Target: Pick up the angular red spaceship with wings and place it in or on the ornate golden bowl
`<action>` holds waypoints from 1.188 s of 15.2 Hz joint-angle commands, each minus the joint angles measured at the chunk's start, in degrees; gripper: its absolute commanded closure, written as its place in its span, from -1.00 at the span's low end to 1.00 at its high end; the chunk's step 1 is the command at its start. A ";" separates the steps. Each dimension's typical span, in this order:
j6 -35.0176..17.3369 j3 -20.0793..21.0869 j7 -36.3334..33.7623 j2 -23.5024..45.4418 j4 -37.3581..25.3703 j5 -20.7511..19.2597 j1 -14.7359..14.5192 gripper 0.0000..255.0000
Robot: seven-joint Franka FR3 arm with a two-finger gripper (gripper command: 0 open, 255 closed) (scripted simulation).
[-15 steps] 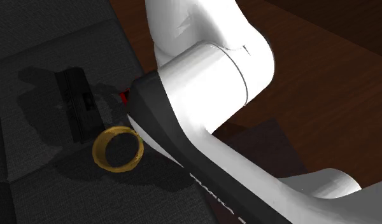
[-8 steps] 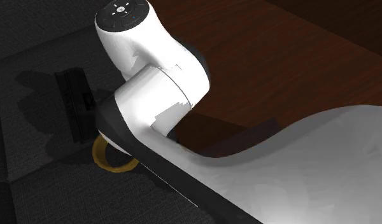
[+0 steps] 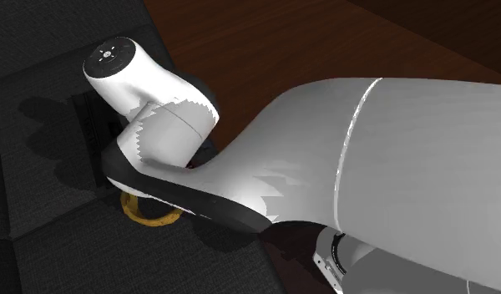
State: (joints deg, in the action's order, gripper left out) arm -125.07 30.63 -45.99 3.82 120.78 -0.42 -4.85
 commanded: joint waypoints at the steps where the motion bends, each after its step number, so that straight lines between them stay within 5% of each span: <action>1: -0.75 0.53 -3.85 4.93 -2.86 -2.78 -1.27 -1.00; 18: -5.98 -0.42 -7.49 11.38 -2.78 -6.81 -3.20 -1.00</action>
State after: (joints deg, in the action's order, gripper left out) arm -131.05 30.21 -53.48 15.20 117.99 -7.23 -8.04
